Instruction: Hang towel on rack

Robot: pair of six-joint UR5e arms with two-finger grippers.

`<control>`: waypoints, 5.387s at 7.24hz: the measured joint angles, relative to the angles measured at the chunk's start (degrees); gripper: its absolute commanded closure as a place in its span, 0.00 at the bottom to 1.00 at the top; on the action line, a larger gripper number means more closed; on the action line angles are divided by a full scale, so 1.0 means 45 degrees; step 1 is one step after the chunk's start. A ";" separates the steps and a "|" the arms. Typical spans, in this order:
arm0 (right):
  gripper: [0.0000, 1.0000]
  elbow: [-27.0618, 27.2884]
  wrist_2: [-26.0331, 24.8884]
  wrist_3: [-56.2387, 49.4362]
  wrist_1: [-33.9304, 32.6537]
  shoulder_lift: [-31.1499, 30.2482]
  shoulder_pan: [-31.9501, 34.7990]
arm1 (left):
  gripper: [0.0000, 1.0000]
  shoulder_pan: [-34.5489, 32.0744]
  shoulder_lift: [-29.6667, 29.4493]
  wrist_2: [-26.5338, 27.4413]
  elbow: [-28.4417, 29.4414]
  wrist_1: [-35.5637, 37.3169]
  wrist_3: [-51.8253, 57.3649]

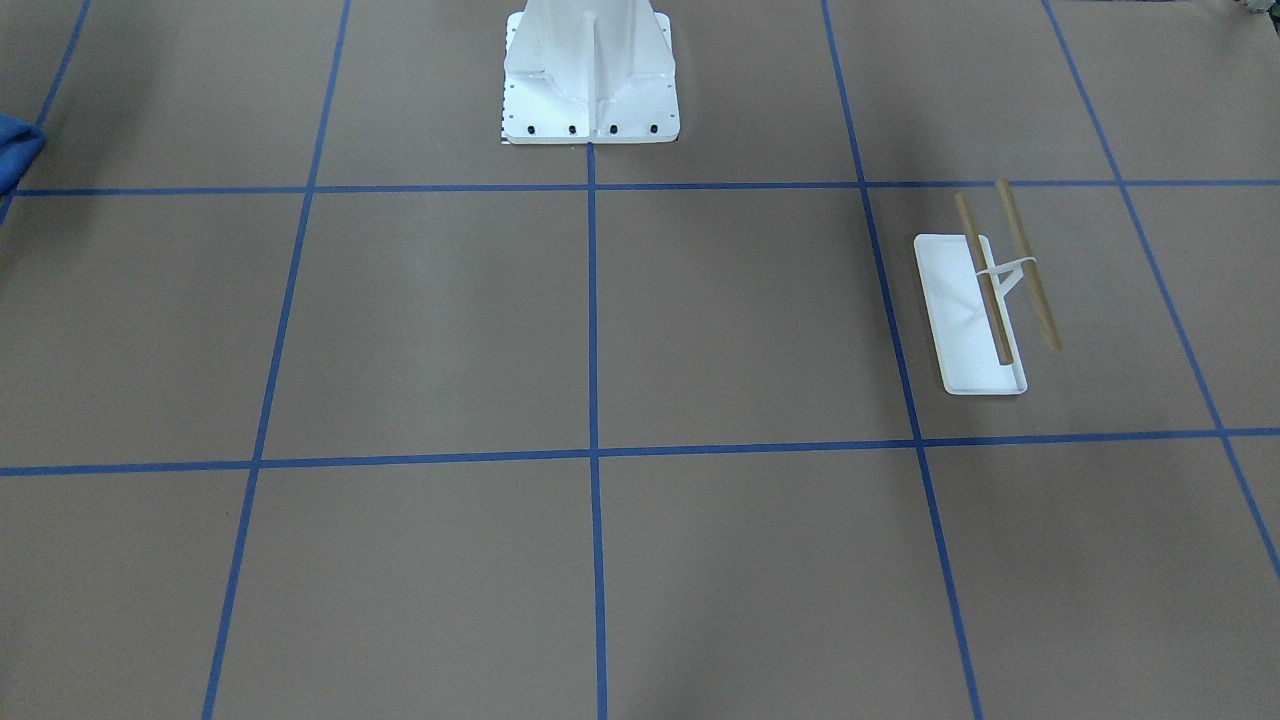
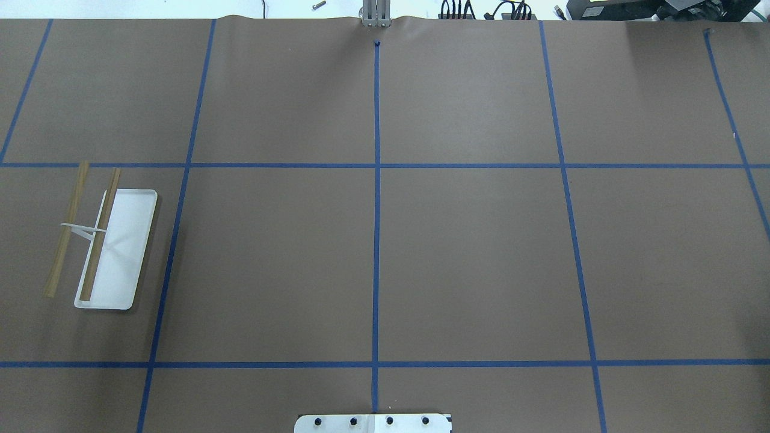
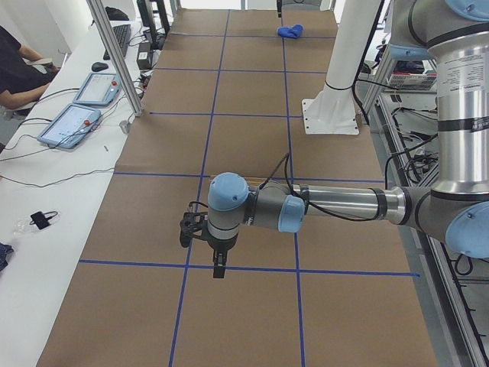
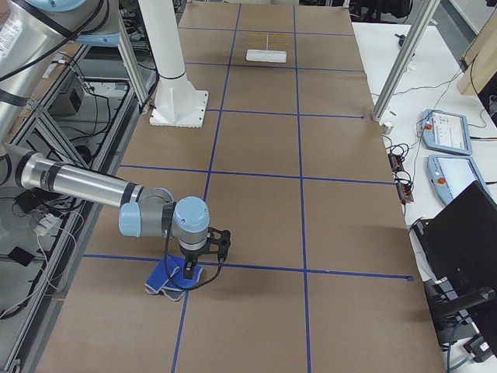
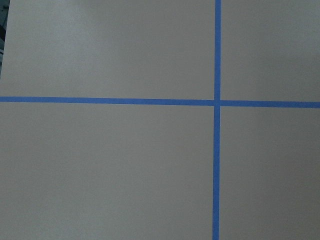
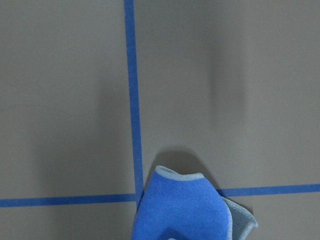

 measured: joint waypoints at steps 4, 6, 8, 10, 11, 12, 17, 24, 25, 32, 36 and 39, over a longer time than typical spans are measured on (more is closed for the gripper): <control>0.00 -0.1062 -0.0358 0.2021 0.1715 0.0006 -0.0542 | 0.00 0.0001 -0.0006 -0.0001 -0.0001 -0.0001 -0.0009; 0.00 -0.1411 -0.0350 0.3114 0.2954 -0.0259 -0.1035 | 0.00 0.0000 -0.0006 -0.0001 -0.0032 -0.0001 -0.0015; 0.00 -0.1703 -0.0299 0.4055 0.4757 -0.1035 -0.1452 | 0.00 0.0000 -0.0006 -0.0001 -0.0074 -0.0001 -0.0016; 0.00 -0.1767 -0.0261 0.4935 0.5908 -0.1591 -0.2060 | 0.00 0.0000 -0.0006 -0.0005 -0.0114 -0.0014 -0.0077; 0.00 -0.1773 -0.0238 0.5293 0.6078 -0.1656 -0.2505 | 0.00 0.0000 -0.0006 -0.0032 -0.0129 -0.0023 -0.0230; 0.00 -0.1778 -0.0205 0.5600 0.6142 -0.1643 -0.3039 | 0.00 0.0000 -0.0006 -0.0070 -0.0135 -0.0032 -0.0356; 0.00 -0.2823 -0.0286 0.6309 0.6243 -0.0364 -0.5108 | 0.00 0.0000 -0.0006 -0.0099 -0.0089 -0.0040 -0.0445; 0.01 -0.3118 -0.0230 0.7064 0.7724 -0.0877 -0.6396 | 0.00 -0.0003 -0.0006 -0.0118 -0.0091 -0.0040 -0.0445; 0.00 -0.3183 -0.0257 0.7072 0.7787 -0.0926 -0.6494 | 0.00 -0.0012 -0.0001 -0.0118 -0.0100 -0.0040 -0.0446; 1.00 -0.3419 -0.0345 0.7063 0.8107 -0.0783 -0.6854 | 0.00 -0.0038 0.0013 -0.0118 -0.0113 -0.0040 -0.0445; 1.00 -0.3296 0.0085 0.7381 0.9564 -0.1029 -0.6532 | 0.00 -0.0039 0.0002 -0.0118 -0.0098 -0.0040 -0.0445; 1.00 -0.2535 0.0940 0.7379 1.0065 -0.0917 -0.5027 | 0.00 -0.0028 -0.0019 -0.0118 -0.0102 -0.0040 -0.0446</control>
